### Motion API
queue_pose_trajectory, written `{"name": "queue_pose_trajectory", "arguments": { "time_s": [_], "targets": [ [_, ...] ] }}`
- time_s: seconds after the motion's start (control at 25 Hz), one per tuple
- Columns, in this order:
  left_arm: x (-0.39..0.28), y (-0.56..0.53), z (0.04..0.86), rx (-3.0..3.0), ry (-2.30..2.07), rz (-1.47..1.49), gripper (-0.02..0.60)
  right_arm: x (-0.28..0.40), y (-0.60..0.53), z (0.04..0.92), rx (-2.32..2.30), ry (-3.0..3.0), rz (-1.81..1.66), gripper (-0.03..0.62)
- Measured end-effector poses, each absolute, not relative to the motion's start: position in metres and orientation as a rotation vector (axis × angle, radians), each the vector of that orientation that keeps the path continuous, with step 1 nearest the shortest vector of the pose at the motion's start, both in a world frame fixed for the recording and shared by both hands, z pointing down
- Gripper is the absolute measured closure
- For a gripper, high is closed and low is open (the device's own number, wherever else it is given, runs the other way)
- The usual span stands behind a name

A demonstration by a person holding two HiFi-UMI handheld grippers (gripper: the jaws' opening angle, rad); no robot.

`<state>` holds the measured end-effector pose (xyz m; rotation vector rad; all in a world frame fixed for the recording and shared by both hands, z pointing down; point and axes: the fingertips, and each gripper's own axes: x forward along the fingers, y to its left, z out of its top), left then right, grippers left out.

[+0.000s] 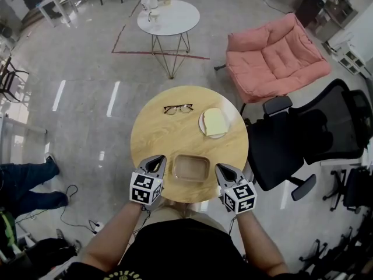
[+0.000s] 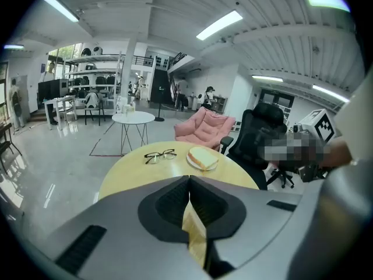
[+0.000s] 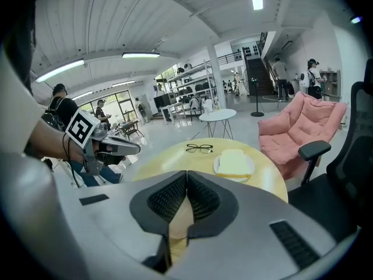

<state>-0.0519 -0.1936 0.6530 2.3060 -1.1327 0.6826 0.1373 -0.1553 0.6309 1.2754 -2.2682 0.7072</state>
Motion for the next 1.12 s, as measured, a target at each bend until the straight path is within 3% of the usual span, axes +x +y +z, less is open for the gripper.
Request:
{"name": "queue_pose_trajectory", "arguments": {
  "time_s": [0.56,0.72,1.12],
  "targets": [
    [-0.043,-0.169,0.710,2.181,-0.930,0.753,0.559,0.132,-0.144,0.690,1.210,-2.175,0.918,0.531],
    [-0.040,-0.167,0.716,2.166,-0.897,0.751,0.487,0.131,-0.141,0.703,1.191,-2.150,0.962,0.519],
    [-0.037,-0.162,0.733,2.078,-0.837,0.735,0.462,0.138,-0.140,0.733,1.186,-2.063,1.059,0.503]
  ]
}}
